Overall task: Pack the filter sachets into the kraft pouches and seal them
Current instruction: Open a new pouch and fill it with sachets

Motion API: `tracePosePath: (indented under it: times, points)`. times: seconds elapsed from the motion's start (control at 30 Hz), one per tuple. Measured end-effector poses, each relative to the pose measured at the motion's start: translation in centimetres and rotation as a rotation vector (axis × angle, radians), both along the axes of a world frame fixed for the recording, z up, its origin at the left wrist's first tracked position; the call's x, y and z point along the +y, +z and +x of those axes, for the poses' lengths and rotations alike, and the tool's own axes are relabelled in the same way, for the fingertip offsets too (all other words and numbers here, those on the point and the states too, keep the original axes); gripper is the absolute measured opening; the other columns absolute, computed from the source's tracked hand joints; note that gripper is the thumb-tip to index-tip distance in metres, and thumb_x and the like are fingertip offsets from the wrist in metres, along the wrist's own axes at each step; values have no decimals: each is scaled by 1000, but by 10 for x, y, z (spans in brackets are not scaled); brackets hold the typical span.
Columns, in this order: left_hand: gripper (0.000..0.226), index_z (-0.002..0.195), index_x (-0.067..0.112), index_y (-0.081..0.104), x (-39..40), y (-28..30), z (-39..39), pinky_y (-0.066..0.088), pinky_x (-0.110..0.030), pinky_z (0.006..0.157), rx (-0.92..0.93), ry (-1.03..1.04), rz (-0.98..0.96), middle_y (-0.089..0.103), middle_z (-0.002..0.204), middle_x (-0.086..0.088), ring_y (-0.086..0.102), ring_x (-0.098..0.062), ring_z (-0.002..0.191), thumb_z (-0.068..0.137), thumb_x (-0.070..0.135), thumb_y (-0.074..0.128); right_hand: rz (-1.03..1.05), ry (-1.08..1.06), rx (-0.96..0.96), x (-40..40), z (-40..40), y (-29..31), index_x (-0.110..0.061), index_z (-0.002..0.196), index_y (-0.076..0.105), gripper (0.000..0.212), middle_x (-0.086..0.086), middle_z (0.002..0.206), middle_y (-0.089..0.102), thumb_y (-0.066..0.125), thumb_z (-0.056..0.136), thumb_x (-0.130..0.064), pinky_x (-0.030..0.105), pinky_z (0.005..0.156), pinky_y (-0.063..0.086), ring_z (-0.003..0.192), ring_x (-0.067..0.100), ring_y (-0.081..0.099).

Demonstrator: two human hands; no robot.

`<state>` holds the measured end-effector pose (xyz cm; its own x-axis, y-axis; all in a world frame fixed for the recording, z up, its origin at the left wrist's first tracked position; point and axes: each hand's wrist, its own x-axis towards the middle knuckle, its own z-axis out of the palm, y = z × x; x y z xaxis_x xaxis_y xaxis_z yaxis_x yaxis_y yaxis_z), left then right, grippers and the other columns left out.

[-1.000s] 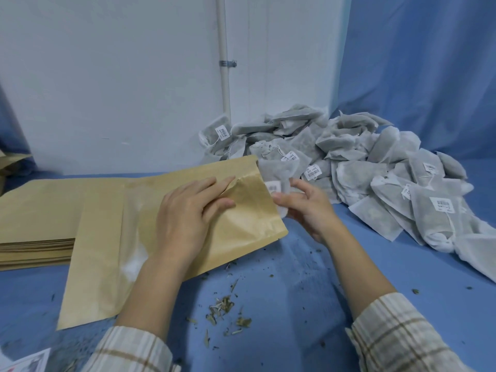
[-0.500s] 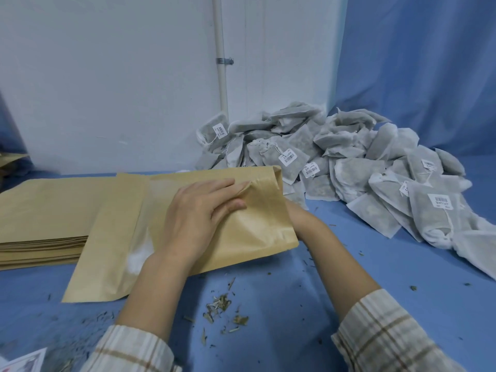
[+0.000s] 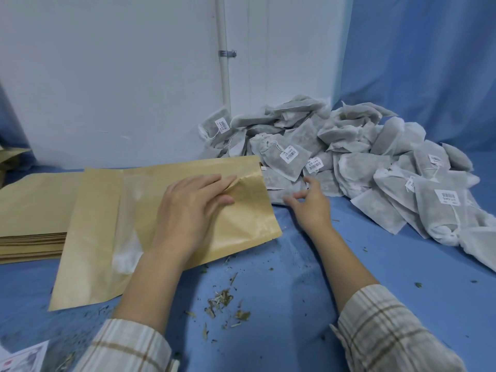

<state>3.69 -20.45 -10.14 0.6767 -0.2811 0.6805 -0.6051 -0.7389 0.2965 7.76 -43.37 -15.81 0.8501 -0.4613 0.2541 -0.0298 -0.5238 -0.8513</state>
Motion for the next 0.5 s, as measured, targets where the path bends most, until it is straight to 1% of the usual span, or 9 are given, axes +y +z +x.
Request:
tracePosePath:
  times: [0.03,0.07,0.1,0.17,0.23,0.3,0.37,0.43,0.5]
  points:
    - [32,116,22,68,1,0,1,43,-42,91,6,7,-2,67,116,1,61,-28,107,85,27,64,130,17,-21,0,-1,2,-12,136,40,58,-4,90,60,66,85,-19,27,88,41,98,15,54]
    - [32,117,23,68,2,0,1,43,-42,91,4,15,-2,67,117,1,60,-28,107,86,28,63,273,29,-58,-1,-1,5,-10,131,46,49,-3,90,59,65,86,-14,27,84,47,92,15,57]
    - [33,119,24,67,4,0,2,43,-42,90,3,26,-3,67,118,2,60,-28,107,86,30,62,402,33,-115,-4,-1,8,-7,125,53,39,1,93,61,62,87,-8,26,77,52,85,16,60]
    - [34,120,26,65,8,1,4,42,-40,89,1,47,-8,66,119,3,59,-27,107,87,32,59,543,34,-237,-18,-3,14,-3,113,62,26,11,98,64,59,87,1,16,64,55,71,14,63]
    - [34,121,27,65,12,1,5,42,-39,89,-5,64,-24,66,118,5,59,-27,106,87,32,59,574,54,-323,-37,-9,20,-7,108,65,24,9,94,67,60,86,2,11,62,52,64,8,67]
    - [34,121,27,65,15,2,5,41,-38,90,-3,74,-44,66,118,5,59,-26,106,87,31,60,618,122,-390,-51,-16,25,-10,104,67,22,1,88,71,63,85,1,12,67,52,70,5,69]
    - [34,121,26,65,15,2,5,41,-38,90,0,72,-43,66,118,4,59,-26,107,87,31,61,674,198,-442,-55,-20,30,-15,96,70,20,-4,85,74,63,84,0,13,70,52,78,6,69]
    - [35,121,27,65,14,2,5,41,-38,90,10,66,-37,66,119,5,59,-26,107,86,32,60,680,259,-463,-49,-22,35,-18,92,71,21,-4,86,74,64,83,0,14,72,52,82,7,69]
    - [36,121,27,64,13,2,4,41,-39,91,19,47,-50,66,120,6,59,-25,107,86,34,59,667,335,-441,-32,-22,39,-16,90,71,21,-3,84,74,65,81,2,15,71,53,80,8,69]
